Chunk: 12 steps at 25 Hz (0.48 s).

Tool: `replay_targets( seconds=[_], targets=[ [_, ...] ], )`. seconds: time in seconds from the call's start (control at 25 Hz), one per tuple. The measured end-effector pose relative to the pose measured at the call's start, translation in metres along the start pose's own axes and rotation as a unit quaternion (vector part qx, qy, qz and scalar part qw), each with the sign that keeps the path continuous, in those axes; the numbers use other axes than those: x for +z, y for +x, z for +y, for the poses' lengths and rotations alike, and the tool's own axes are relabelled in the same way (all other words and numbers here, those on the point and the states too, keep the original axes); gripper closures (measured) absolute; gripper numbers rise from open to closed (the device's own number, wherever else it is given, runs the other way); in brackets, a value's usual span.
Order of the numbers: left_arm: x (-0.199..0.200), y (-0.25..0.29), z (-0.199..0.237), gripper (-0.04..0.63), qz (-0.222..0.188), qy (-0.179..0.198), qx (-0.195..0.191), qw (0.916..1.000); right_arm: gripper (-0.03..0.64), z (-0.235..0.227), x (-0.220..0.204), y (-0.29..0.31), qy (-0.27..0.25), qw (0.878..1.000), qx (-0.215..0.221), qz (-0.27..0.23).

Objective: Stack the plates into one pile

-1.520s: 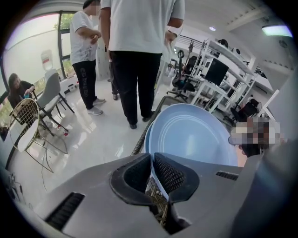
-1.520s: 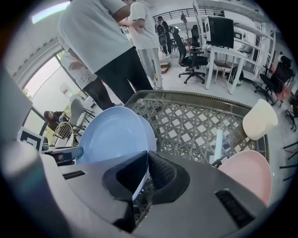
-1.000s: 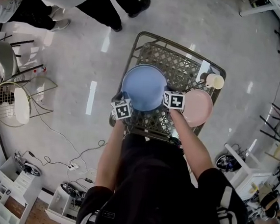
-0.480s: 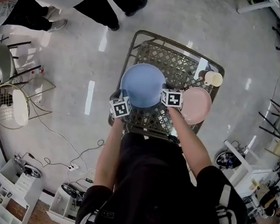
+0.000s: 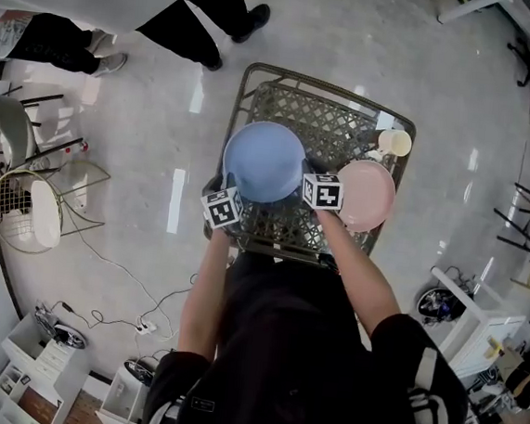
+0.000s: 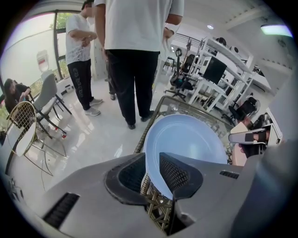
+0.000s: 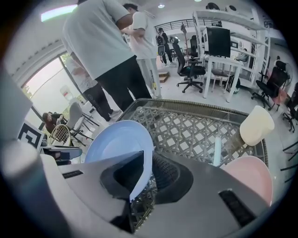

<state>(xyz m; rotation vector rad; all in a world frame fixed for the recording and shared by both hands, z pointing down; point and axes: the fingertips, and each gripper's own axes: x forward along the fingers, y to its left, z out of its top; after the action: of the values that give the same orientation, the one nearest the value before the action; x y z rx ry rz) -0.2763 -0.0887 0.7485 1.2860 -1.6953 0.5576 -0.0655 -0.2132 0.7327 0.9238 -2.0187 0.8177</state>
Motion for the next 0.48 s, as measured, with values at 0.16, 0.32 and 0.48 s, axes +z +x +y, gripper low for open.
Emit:
replay_targets(
  seconds=[0.16, 0.32, 0.48],
  targets=[
    [0.002, -0.023, -0.020, 0.506, -0.020, 0.003, -0.010, 0.9998, 0.580, -0.007, -0.007, -0.029, 0.001, 1.000, 0.004, -0.021],
    [0.010, -0.046, -0.058, 0.549, -0.047, 0.036, -0.040, 0.9974, 0.596, -0.015, -0.012, -0.060, 0.006, 0.999, 0.011, -0.048],
    [0.015, -0.066, -0.101, 0.577, -0.072, 0.068, -0.072, 0.9925, 0.604, -0.023, -0.020, -0.089, 0.015, 0.997, 0.016, -0.074]
  ],
)
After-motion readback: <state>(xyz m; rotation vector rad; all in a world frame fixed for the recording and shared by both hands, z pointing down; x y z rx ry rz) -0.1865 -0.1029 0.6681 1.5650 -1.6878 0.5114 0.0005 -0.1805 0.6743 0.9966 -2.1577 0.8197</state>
